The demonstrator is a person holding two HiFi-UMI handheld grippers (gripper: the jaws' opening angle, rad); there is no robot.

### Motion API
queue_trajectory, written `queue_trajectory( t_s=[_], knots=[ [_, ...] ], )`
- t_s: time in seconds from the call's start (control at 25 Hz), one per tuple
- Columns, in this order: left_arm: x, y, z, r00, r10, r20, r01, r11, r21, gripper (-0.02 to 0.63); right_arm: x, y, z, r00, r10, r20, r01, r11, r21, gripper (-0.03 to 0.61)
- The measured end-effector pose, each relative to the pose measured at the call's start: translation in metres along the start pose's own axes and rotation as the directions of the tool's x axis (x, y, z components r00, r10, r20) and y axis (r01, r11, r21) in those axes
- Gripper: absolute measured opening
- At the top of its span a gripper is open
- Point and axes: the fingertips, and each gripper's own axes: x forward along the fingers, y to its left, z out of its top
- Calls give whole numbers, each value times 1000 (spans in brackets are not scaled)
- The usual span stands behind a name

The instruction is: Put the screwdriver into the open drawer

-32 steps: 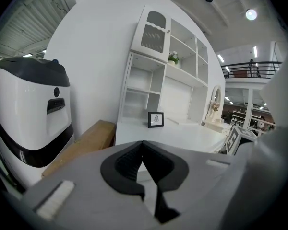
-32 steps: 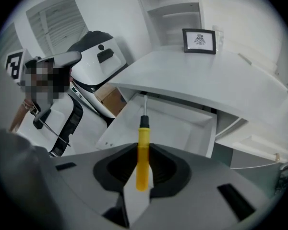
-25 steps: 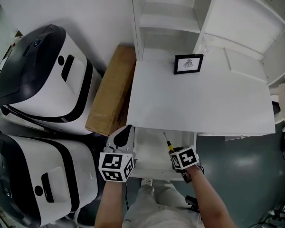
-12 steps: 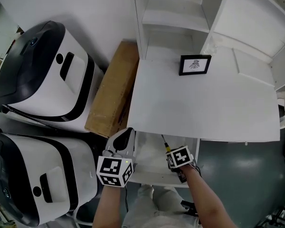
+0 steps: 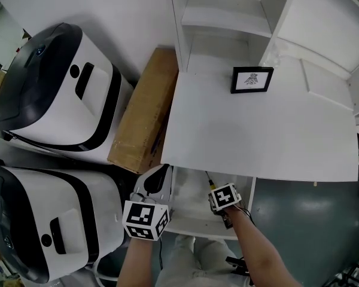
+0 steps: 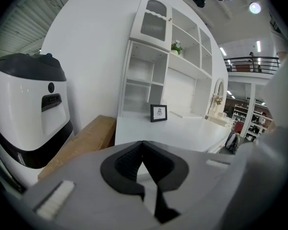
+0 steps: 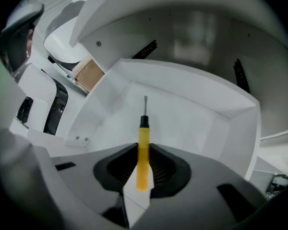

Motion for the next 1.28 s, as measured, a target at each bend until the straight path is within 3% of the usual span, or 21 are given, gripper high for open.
queue_trajectory(
  t_s=[0.84, 1.04, 1.28],
  knots=[
    [1, -7, -19, 999, -3, -40, 3, 1000, 2, 9, 34, -17, -21, 992, -97, -77, 92, 994, -57, 80],
    [-2, -4, -18, 999, 0, -40, 0, 1000, 3, 9, 36, -19, -15, 992, -111, -56, 106, 991, -87, 80],
    [-4, -4, -18, 999, -5, -40, 5, 1000, 5, 9, 37, -16, -17, 995, -82, -56, 78, 995, -69, 158]
  ],
)
